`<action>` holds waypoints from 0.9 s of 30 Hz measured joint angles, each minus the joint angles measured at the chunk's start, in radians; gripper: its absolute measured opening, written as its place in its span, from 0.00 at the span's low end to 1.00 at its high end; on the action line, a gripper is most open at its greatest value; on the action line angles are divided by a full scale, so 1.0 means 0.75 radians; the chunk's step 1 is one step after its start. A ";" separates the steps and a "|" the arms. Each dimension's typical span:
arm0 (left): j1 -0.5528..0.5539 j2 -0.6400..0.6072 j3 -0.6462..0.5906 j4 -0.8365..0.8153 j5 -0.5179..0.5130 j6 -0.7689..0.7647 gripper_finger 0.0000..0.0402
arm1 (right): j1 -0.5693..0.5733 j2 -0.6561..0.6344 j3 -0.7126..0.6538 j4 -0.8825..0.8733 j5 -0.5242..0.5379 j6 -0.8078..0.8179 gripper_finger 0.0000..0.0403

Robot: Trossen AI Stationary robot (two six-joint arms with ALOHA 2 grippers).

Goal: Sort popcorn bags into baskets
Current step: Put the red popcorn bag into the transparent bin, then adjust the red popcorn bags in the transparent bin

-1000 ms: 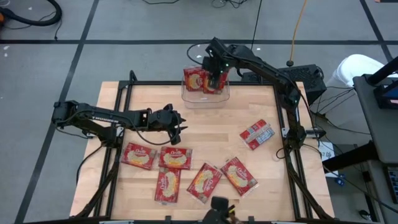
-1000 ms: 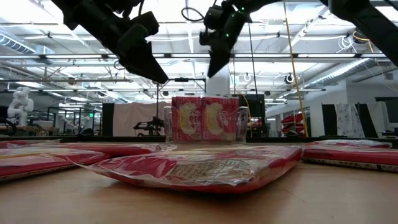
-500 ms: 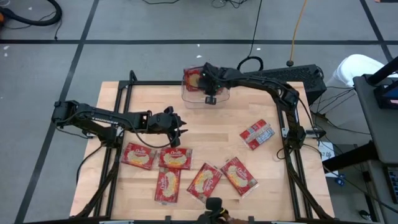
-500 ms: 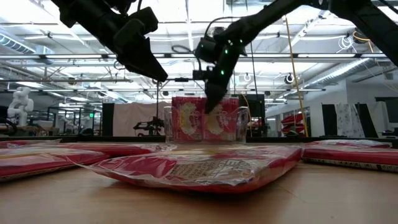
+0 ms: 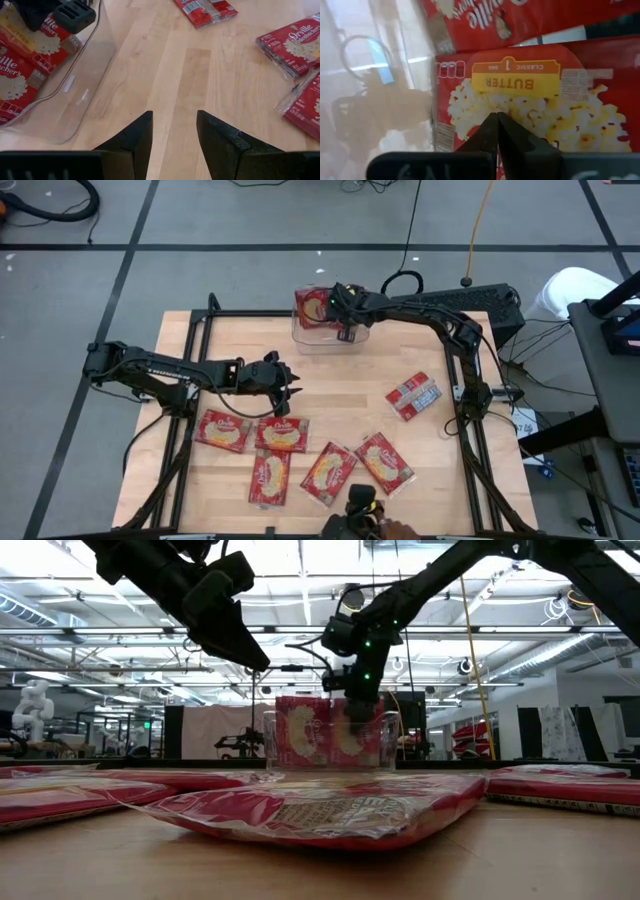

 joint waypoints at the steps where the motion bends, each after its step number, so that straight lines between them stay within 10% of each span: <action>1: 0.000 0.000 0.000 0.001 0.000 0.000 0.39 | -0.002 0.000 0.000 -0.001 0.011 -0.002 0.01; 19: 0.000 0.000 0.000 0.000 0.000 0.002 0.39 | -0.027 -0.157 0.001 -0.024 0.018 -0.091 0.01; 27: 0.000 0.000 0.000 -0.001 0.000 0.001 0.39 | -0.017 -0.157 -0.005 -0.050 -0.399 0.063 0.01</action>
